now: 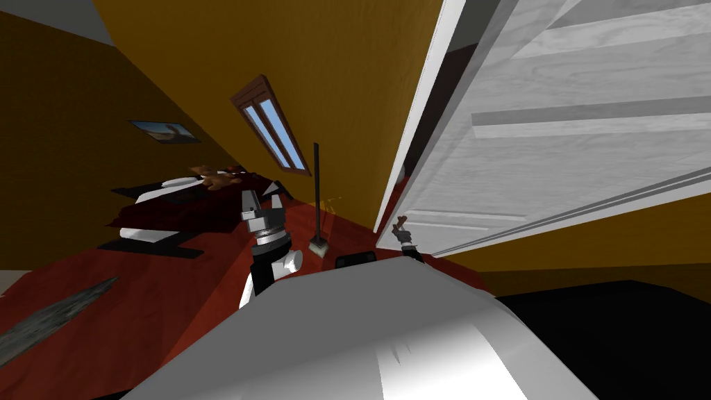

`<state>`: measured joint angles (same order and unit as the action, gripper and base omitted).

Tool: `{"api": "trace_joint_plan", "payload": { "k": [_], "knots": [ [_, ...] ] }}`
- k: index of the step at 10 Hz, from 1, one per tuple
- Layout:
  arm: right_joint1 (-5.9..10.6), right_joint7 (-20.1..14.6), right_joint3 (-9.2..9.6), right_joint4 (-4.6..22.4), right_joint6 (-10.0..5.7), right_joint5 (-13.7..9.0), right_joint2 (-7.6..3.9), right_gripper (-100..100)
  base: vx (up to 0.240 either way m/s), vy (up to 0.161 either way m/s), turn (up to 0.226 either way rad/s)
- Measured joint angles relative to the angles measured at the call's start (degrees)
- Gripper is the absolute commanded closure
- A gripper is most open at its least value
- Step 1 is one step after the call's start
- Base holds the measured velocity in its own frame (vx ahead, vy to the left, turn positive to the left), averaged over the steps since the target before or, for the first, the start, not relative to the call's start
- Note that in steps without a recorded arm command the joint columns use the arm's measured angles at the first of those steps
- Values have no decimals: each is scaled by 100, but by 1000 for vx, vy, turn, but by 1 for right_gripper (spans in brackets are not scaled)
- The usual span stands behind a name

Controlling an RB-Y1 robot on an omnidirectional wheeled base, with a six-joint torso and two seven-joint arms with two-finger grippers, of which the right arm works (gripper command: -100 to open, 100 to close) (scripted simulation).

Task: Pull the door open

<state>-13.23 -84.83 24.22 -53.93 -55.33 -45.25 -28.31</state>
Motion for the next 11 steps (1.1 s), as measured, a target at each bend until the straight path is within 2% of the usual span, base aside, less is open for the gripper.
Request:
{"api": "trace_joint_plan", "payload": {
  "k": [2, 3, 7, 9, 10, 11],
  "knots": [
    [-66, -111, 126, -42, -75, 71, -89, 100, -158, -15, 51],
    [-79, -117, 148, -40, -69, 80, -83, 100, -126, -15, 138],
    [-180, -313, 325, -54, -284, 193, -270, 100, -222, -32, 116],
    [-240, -484, 466, 31, -472, 285, -371, 100, -275, -40, 120],
    [-297, -527, 520, -15, -517, 316, -432, 100, -128, -3, 14],
    [-317, -533, 542, -13, -509, 324, -430, 100, -165, -33, 138]
  ]
}}
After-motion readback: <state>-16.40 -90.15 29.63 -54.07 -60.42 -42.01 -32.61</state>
